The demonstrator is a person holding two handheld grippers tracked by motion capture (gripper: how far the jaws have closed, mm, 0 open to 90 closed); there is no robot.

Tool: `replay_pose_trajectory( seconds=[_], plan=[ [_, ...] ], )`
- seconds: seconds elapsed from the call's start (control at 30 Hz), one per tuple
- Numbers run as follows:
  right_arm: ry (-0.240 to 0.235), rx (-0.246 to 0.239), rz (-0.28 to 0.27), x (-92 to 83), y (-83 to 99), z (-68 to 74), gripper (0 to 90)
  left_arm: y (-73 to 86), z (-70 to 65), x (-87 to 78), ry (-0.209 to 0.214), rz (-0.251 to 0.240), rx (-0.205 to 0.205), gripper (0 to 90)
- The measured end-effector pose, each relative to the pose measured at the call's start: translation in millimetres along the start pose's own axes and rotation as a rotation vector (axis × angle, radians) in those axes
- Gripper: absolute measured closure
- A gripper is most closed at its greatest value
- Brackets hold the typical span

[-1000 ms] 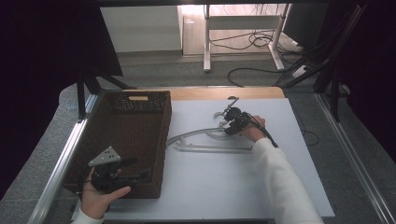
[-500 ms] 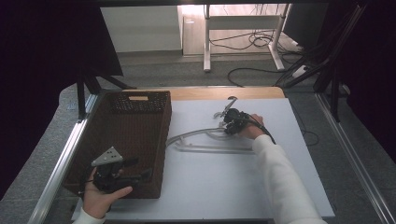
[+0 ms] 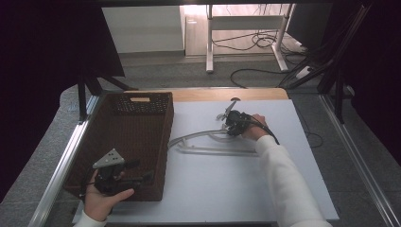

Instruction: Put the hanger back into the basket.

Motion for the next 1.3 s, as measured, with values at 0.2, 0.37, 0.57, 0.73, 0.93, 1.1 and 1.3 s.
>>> replay_pose_trajectory(
  seconds=[0.2, 0.37, 0.57, 0.73, 0.93, 1.1, 1.3],
  plan=[
    [0.012, -0.037, 0.026, -1.9, 1.4, 1.1, 80.7, -0.2, -0.4, -0.3, -0.001, -0.002, 0.001, 27.2],
    [0.028, -0.033, 0.033, -6.5, 4.5, 0.2, 82.2, -0.2, 0.8, -0.9, -0.004, -0.004, 0.002, 27.1],
    [0.081, -0.023, 0.009, -18.8, 6.0, -0.5, 82.5, -0.4, 1.1, -1.5, -0.002, -0.008, -0.003, 27.1],
    [0.138, -0.033, -0.022, -35.2, 6.4, -1.8, 82.6, -0.7, 0.7, -2.4, -0.001, -0.01, -0.003, 27.2],
    [0.229, -0.02, -0.077, -64.3, 11.9, -8.2, 82.9, -1.0, 0.9, -2.7, 0.0, -0.013, -0.003, 27.2],
    [0.256, -0.019, -0.111, -84.4, 16.3, -8.9, 83.4, -1.2, -0.2, -3.1, -0.003, -0.014, -0.001, 27.2],
    [0.304, -0.02, -0.157, -107.1, 19.4, -6.9, 83.4, -1.5, -1.4, -3.5, -0.004, -0.017, 0.0, 27.2]
  ],
)
Point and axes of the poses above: each handheld gripper's, and its own axes: x roughly forward along the jaws, y roughly out of its underside, z roughly to its left, the point moved 2 cm from there along x, roughly forward along the jaws, and after that the axes turned 11 degrees about -x, right-handed, at the moved point
